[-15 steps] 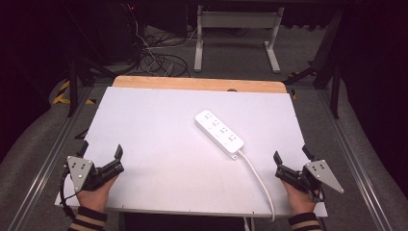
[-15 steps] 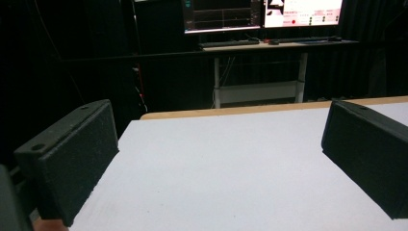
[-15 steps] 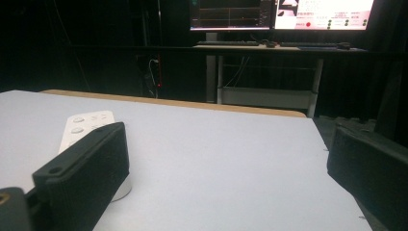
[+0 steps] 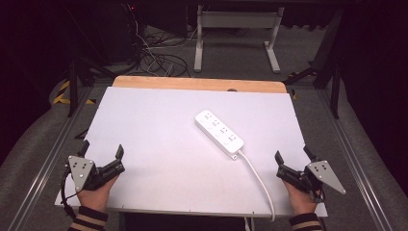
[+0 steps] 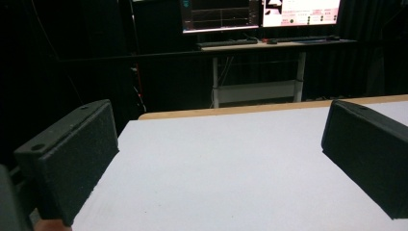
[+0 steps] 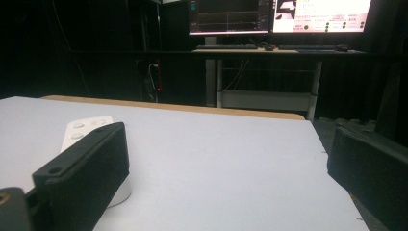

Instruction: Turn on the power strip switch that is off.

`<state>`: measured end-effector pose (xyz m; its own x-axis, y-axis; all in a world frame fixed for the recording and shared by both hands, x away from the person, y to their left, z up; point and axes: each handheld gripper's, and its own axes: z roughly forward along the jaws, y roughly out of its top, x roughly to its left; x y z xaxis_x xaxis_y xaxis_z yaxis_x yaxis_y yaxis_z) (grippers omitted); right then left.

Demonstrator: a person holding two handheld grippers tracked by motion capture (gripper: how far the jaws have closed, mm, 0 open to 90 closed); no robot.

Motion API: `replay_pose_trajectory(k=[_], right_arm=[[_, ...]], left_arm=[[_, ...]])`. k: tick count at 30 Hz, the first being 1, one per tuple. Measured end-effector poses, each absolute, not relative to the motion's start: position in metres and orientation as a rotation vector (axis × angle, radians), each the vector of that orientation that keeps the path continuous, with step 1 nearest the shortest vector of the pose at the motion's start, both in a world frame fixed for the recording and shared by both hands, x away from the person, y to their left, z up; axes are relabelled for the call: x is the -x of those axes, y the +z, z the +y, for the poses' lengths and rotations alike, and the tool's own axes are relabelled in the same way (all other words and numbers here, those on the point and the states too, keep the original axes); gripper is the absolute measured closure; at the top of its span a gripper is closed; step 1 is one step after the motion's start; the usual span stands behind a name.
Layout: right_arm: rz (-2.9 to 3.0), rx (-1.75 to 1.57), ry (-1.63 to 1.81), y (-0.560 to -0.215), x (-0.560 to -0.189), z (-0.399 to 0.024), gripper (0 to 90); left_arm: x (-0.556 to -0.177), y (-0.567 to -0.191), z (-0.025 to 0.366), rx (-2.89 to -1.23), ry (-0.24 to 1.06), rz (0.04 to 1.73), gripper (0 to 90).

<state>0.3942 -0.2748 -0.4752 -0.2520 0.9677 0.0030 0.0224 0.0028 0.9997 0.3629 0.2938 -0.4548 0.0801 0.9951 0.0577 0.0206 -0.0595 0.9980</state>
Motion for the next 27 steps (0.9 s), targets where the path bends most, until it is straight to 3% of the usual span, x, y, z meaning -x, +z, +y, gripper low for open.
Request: replay_pose_trajectory(k=[7,12,24,26,27], right_arm=[[1.421,-1.092,1.414,-0.474,-0.394,-0.276,3.5],[1.418,-1.059,1.438,-0.472,-0.391,-0.278,11.0],[1.429,-1.003,1.427,-0.466,-0.390,-0.279,19.2],[1.436,-0.972,1.434,-0.463,-0.390,-0.278,28.0],[1.436,-0.972,1.434,-0.463,-0.390,-0.278,28.0]], left_arm=[[-0.363,-0.455,0.294,-1.305,1.180,1.140,0.0],[-0.363,-0.455,0.294,-1.296,1.174,1.133,0.0],[-0.363,-0.455,0.294,-1.303,1.174,1.131,0.0],[-0.363,-0.455,0.294,-1.302,1.173,1.133,0.0],[-0.363,-0.455,0.294,-1.302,1.173,1.133,0.0]])
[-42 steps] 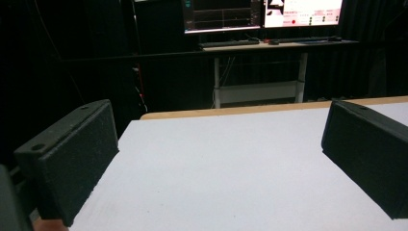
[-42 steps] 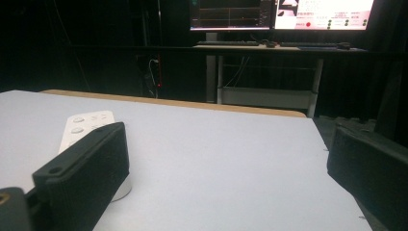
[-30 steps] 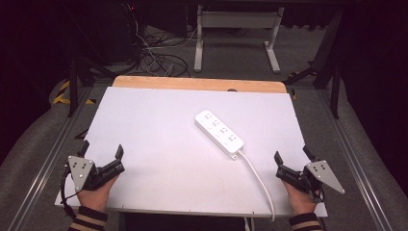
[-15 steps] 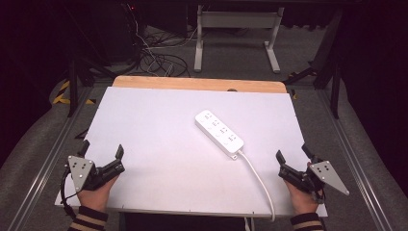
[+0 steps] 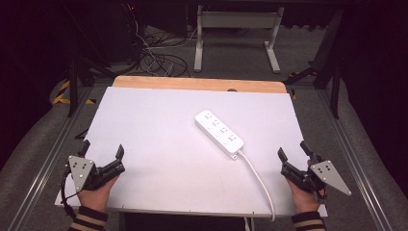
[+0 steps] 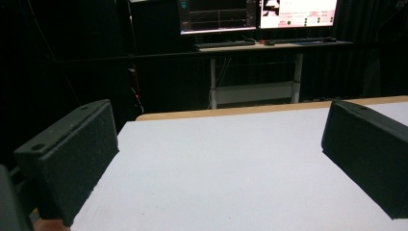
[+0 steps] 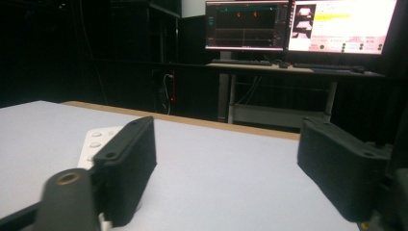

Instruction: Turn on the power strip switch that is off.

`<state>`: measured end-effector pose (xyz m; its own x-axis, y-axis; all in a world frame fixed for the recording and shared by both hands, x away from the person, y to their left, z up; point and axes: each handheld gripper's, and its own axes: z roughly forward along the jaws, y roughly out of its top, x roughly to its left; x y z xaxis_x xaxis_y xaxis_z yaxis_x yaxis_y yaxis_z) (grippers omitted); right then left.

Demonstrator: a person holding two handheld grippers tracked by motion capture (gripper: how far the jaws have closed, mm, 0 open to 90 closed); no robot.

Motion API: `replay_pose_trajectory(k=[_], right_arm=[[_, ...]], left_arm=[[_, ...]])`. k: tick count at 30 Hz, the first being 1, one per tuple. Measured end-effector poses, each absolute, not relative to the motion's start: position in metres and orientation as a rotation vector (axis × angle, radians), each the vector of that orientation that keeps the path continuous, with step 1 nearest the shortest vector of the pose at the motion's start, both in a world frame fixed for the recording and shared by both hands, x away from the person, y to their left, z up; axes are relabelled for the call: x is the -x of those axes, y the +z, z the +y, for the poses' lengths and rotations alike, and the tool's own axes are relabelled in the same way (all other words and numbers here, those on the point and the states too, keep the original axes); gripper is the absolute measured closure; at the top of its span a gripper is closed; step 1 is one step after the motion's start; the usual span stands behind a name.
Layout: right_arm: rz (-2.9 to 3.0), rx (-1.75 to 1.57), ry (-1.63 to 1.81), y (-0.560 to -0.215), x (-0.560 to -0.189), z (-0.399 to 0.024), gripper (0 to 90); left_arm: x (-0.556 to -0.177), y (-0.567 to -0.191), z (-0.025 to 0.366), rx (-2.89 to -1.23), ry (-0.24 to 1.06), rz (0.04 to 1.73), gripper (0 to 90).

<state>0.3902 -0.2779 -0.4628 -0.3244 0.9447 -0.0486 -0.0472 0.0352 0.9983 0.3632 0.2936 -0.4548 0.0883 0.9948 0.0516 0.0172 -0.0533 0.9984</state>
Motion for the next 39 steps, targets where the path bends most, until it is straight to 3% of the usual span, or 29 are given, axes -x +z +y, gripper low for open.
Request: replay_pose_trajectory(k=[1,3,7,9,12,30,39], right_arm=[[1.421,-0.940,1.437,-0.460,-0.389,-0.278,41.4],[1.404,-0.885,1.425,-0.457,-0.387,-0.277,57.8],[1.402,-0.888,1.434,-0.446,-0.385,-0.278,75.5],[1.412,-0.904,1.449,-0.443,-0.386,-0.279,77.8],[1.490,-0.973,1.507,-0.426,-0.389,-0.279,90.0],[1.844,-0.996,1.454,-0.371,-0.426,-0.206,90.0],[2.004,-0.996,1.359,-0.370,-0.445,-0.179,90.0]], left_arm=[[-0.363,-0.455,0.294,-1.303,1.172,1.134,0.0],[-0.363,-0.455,0.294,-1.304,1.173,1.134,0.0],[-0.363,-0.455,0.293,-1.306,1.173,1.134,0.0],[-0.363,-0.455,0.293,-1.306,1.174,1.133,0.0],[-0.363,-0.455,0.294,-1.307,1.170,1.135,0.0],[-0.362,-0.455,0.291,-1.329,1.183,1.114,0.0],[-0.353,-0.454,0.297,-1.322,1.211,1.114,0.0]])
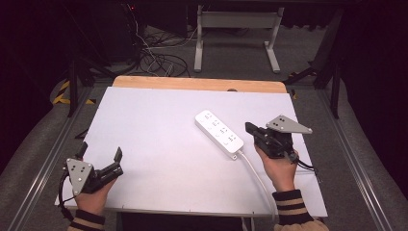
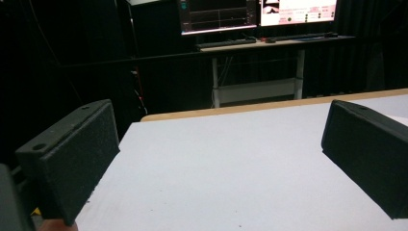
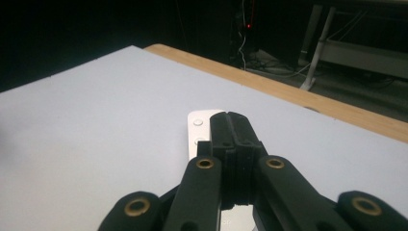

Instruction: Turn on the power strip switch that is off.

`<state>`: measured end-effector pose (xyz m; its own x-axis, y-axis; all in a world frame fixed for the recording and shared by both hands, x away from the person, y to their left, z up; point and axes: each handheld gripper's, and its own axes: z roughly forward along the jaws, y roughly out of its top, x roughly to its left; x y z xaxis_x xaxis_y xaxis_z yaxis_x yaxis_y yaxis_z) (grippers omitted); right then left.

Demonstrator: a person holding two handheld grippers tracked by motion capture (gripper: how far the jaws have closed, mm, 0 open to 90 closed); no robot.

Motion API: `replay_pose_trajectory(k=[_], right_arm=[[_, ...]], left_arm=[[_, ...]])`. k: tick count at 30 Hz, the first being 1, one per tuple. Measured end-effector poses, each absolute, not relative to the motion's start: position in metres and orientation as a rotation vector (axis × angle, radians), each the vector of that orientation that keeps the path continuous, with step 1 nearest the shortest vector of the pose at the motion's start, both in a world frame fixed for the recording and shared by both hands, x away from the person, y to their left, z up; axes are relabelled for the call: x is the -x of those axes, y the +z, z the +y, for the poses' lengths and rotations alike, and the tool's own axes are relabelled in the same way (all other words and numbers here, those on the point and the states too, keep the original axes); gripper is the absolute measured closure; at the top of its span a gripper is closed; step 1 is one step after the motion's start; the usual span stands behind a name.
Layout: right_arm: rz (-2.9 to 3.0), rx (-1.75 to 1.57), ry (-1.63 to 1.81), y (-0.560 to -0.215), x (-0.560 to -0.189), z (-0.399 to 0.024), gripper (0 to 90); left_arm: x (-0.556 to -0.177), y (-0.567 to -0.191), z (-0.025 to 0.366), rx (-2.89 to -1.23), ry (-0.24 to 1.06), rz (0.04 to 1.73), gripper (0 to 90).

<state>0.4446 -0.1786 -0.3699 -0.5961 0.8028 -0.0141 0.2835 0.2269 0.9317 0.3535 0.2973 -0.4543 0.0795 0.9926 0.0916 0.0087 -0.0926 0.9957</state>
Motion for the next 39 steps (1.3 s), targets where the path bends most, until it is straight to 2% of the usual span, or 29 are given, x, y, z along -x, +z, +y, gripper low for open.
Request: replay_pose_trajectory(k=[13,23,39], right_arm=[[2.217,-1.035,1.172,-0.404,-0.474,-0.136,90.0],[2.288,-0.977,0.889,-0.438,-0.489,-0.113,90.0],[2.310,-1.012,0.825,-0.451,-0.504,-0.107,90.0]], left_arm=[[-0.350,-0.454,0.297,-1.340,1.229,1.096,0.0],[-0.346,-0.454,0.290,-1.369,1.261,1.052,0.1],[-0.340,-0.456,0.299,-1.355,1.254,1.081,0.1]])
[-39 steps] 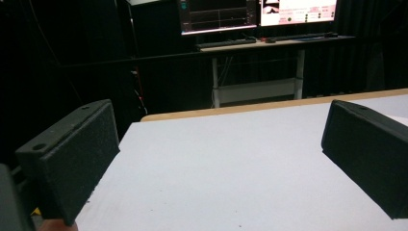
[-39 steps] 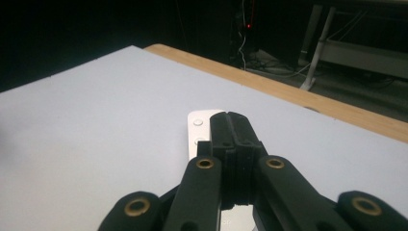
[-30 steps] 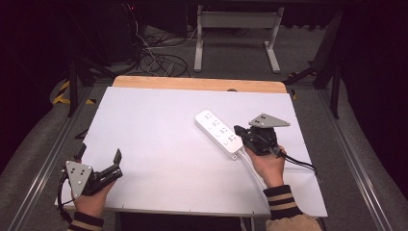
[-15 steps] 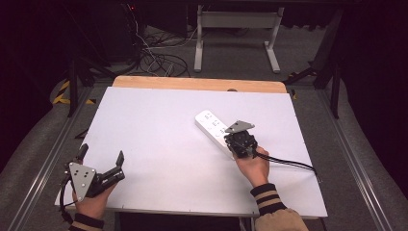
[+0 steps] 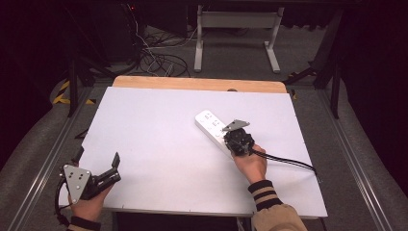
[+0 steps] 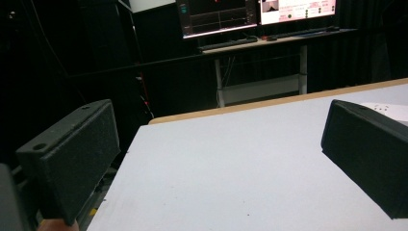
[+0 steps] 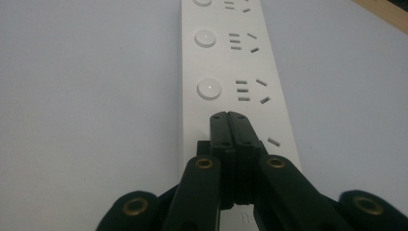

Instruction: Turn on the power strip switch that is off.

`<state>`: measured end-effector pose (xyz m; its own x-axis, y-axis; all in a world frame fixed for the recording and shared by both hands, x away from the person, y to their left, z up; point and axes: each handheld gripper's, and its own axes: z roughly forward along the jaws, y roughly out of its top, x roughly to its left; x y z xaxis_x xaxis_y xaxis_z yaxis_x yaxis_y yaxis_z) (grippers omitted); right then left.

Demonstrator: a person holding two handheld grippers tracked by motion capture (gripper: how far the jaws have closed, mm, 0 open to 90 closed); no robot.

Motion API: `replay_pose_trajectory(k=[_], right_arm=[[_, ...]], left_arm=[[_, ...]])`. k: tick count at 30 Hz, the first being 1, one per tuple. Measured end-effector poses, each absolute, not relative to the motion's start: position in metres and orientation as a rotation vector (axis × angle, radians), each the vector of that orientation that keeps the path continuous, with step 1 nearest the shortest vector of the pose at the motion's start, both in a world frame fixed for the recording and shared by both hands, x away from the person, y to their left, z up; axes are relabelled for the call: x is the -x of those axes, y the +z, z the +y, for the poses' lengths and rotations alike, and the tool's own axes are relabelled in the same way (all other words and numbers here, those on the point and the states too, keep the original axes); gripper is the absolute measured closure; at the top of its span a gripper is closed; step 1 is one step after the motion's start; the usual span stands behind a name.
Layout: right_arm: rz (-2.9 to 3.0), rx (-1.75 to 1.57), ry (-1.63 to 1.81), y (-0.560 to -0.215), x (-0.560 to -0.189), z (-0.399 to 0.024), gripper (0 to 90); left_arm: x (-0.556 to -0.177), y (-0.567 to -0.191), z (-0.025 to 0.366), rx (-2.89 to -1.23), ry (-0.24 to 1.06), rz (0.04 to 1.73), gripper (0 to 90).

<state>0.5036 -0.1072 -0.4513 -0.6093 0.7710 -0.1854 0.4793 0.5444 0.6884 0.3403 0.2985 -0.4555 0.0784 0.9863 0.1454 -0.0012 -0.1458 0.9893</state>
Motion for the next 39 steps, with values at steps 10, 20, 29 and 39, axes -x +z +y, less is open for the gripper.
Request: replay_pose_trajectory(k=[10,20,29,39], right_arm=[[2.301,-1.003,0.829,-0.454,-0.503,-0.106,90.0],[2.282,-0.985,0.825,-0.457,-0.500,-0.105,90.0],[2.248,-1.010,0.899,-0.456,-0.499,-0.112,90.0],[2.296,-0.993,0.906,-0.459,-0.498,-0.109,90.0]], left_arm=[[-0.340,-0.455,0.299,-1.356,1.253,1.083,0.2],[-0.340,-0.455,0.300,-1.351,1.252,1.085,0.2],[-0.341,-0.455,0.299,-1.356,1.247,1.085,0.2],[-0.342,-0.455,0.299,-1.356,1.241,1.087,0.2]])
